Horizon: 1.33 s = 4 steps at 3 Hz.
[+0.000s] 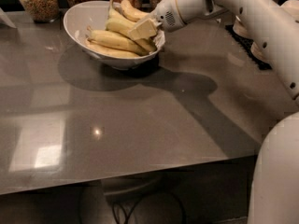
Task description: Pick banana from white bowl
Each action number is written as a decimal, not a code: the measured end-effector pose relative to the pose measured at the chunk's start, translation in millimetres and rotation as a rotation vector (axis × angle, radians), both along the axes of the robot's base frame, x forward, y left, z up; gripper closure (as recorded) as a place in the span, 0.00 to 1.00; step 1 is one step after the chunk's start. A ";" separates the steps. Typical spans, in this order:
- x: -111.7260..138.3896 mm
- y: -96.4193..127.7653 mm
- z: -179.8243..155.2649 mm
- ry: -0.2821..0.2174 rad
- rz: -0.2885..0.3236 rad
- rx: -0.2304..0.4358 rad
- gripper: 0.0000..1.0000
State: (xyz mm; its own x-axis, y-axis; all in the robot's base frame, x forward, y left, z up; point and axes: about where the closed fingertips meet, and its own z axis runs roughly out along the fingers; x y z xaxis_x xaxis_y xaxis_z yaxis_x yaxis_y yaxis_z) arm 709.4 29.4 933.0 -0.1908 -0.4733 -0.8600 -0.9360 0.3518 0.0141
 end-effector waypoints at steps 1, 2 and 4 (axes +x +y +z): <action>-4.8 -7.9 14.0 -0.037 -0.030 0.014 1.00; -17.8 -18.9 39.0 -0.122 -0.055 0.075 1.00; -73.2 -44.1 82.7 -0.247 -0.051 0.180 1.00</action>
Offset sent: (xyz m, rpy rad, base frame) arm -0.0346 -0.0429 0.0755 0.1588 -0.2480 -0.0980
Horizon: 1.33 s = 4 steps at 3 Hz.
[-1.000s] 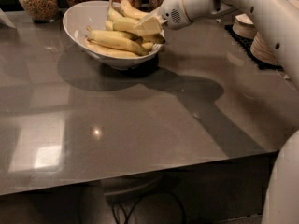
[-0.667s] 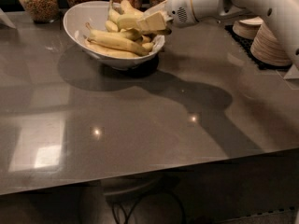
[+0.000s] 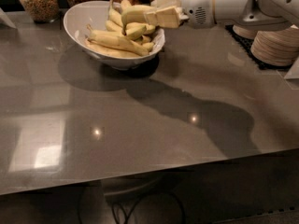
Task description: Pick banana from white bowl
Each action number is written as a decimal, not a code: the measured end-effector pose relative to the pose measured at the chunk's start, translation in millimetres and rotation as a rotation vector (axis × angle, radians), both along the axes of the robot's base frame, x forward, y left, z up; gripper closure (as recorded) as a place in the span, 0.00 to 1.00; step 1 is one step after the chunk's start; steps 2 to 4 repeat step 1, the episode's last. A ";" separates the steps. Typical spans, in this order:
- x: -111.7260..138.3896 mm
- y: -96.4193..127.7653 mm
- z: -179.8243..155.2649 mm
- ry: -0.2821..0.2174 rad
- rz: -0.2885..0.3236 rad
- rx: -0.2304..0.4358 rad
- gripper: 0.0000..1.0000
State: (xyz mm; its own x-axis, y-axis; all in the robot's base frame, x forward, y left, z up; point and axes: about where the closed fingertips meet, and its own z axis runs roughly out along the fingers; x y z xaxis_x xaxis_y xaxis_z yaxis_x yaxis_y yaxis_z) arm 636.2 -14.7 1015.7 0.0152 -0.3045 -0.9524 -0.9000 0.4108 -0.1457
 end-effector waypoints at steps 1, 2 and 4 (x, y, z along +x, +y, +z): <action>-34.8 -11.4 -0.4 0.023 0.037 0.008 1.00; -34.8 -11.4 -0.4 0.023 0.037 0.008 1.00; -34.8 -11.4 -0.4 0.023 0.037 0.008 1.00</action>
Offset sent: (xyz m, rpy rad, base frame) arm 0.0000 0.0000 0.0000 0.0000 0.0000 0.0000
